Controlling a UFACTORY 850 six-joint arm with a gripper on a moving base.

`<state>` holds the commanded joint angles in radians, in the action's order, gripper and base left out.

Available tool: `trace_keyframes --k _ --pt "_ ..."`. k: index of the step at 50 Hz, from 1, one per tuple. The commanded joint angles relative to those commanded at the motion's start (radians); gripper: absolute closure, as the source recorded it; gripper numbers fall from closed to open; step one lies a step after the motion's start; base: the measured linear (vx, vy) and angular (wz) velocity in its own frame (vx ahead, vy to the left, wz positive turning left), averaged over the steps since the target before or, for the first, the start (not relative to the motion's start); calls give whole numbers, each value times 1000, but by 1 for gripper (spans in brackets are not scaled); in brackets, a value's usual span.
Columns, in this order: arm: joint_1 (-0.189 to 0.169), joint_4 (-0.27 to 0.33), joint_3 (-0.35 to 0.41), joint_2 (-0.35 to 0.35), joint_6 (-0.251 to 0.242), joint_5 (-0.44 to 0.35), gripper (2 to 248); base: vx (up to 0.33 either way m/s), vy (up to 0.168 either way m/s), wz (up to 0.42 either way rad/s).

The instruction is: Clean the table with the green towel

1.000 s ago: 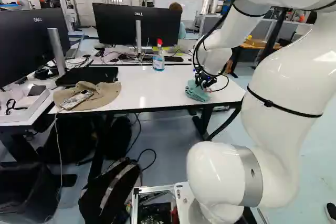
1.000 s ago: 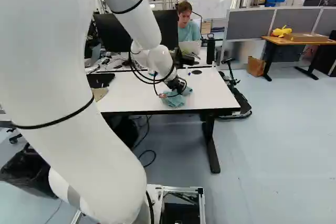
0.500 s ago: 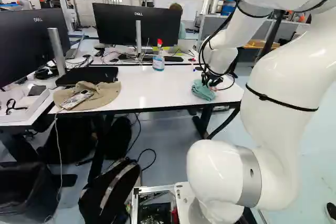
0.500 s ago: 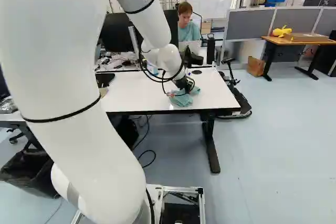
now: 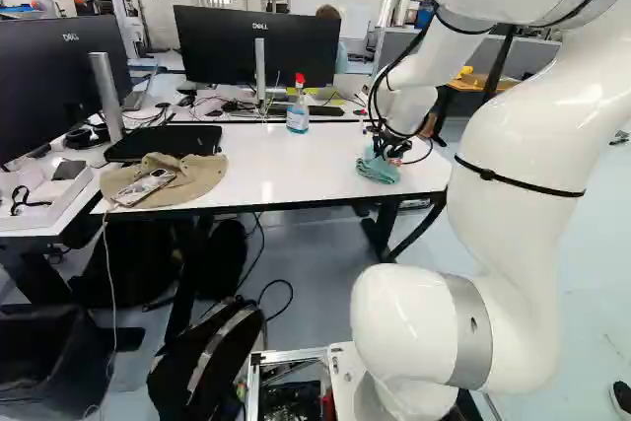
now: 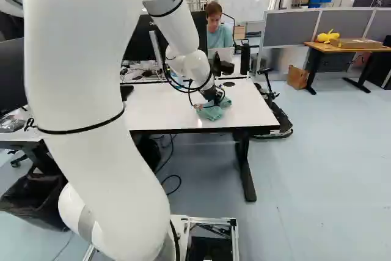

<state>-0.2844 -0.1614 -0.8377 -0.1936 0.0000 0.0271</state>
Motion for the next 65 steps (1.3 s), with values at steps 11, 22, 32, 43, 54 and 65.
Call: trace_keyframes --k 11,22,32,43,54,65 --pt "36 0 15 13 0 0 204 0 0 0" --pt "73 0 28 25 0 0 204 0 0 0" --pt "105 0 49 43 0 0 204 0 0 0" --pt "126 0 95 84 0 0 204 0 0 0" --pt "125 0 151 136 0 0 204 0 0 0" --pt "111 0 206 189 0 0 204 0 0 0"
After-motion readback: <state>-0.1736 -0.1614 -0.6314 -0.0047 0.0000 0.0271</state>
